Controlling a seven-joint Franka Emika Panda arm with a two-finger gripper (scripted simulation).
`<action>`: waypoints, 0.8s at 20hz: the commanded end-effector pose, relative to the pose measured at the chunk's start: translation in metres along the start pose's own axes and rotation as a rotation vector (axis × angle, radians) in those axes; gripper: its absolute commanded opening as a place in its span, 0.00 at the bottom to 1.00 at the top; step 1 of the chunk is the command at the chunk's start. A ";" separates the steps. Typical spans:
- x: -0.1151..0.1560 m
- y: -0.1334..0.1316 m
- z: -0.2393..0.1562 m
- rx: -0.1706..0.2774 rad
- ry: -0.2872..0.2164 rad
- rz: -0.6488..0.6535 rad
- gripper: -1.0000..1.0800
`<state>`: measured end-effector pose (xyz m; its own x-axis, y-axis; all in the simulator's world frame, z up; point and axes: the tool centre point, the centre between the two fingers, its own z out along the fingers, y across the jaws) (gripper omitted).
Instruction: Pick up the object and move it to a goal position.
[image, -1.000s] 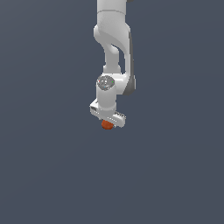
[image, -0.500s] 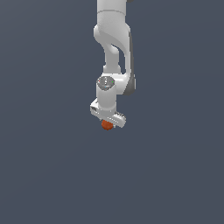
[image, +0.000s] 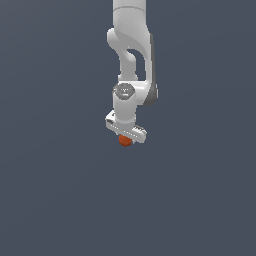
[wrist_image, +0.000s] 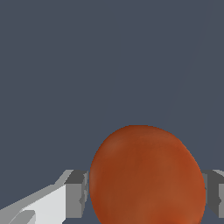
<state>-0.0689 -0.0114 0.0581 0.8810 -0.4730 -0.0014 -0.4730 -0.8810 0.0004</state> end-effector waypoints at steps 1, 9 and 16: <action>-0.007 -0.007 -0.009 0.001 0.002 -0.001 0.00; -0.048 -0.039 -0.053 0.001 0.002 -0.001 0.00; -0.095 -0.078 -0.105 -0.001 0.003 0.000 0.00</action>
<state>-0.1112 0.0908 0.1518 0.8816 -0.4720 0.0000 -0.4720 -0.8816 0.0016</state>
